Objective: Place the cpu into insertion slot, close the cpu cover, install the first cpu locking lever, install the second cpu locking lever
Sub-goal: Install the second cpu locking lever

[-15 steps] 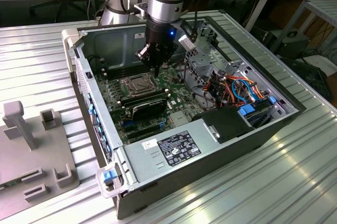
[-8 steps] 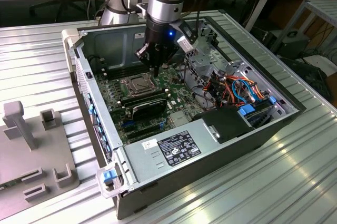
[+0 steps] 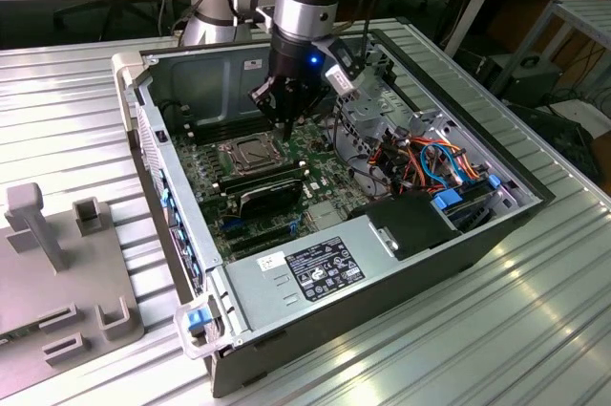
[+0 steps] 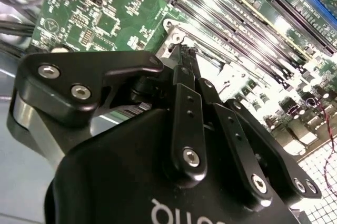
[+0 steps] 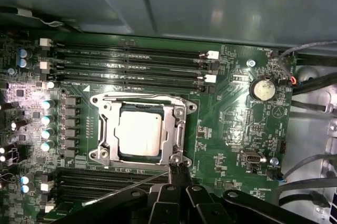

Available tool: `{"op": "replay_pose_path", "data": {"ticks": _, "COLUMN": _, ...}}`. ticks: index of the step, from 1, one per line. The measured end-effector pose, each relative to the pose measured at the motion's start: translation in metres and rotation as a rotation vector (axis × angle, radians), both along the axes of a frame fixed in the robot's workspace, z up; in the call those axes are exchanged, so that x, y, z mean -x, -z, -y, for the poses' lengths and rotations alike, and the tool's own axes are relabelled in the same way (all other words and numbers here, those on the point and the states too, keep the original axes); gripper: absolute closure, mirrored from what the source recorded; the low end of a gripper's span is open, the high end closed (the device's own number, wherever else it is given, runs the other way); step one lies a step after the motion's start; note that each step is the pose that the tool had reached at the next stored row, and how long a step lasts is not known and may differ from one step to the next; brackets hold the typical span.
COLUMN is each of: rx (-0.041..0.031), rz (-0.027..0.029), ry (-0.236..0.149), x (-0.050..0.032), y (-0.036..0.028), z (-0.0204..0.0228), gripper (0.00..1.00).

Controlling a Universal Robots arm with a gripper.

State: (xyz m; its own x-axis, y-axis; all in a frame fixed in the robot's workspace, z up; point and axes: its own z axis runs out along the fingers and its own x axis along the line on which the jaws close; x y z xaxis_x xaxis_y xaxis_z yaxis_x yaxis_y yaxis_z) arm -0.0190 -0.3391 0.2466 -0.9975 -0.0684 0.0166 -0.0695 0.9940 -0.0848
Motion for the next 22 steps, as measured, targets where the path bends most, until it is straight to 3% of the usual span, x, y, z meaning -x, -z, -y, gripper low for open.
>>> {"op": "replay_pose_path", "data": {"ticks": 5, "rx": -0.0001, "rz": -0.0002, "ry": -0.013, "x": -0.0001, "y": 0.0000, "z": 0.0000, "gripper": 0.89}}
{"op": "replay_pose_path", "data": {"ticks": 8, "rx": -0.0001, "rz": -0.0001, "ry": -0.072, "x": -0.0001, "y": 0.0001, "z": -0.0001, "gripper": 0.89}}
{"op": "replay_pose_path", "data": {"ticks": 9, "rx": 0.0000, "rz": -0.0002, "ry": -0.109, "x": -0.0001, "y": 0.0000, "z": 0.0000, "gripper": 0.89}}
{"op": "replay_pose_path", "data": {"ticks": 15, "rx": 0.0000, "rz": -0.0001, "ry": -0.220, "x": -0.0003, "y": 0.0000, "z": 0.0000, "gripper": 0.89}}
{"op": "replay_pose_path", "data": {"ticks": 19, "rx": 0.0001, "rz": -0.0002, "ry": -0.317, "x": -0.0003, "y": 0.0000, "z": 0.0000, "gripper": 0.89}}
{"op": "replay_pose_path", "data": {"ticks": 22, "rx": 0.0000, "rz": -0.0007, "ry": -0.420, "x": -0.0003, "y": 0.0001, "z": 0.0000, "gripper": 0.89}}
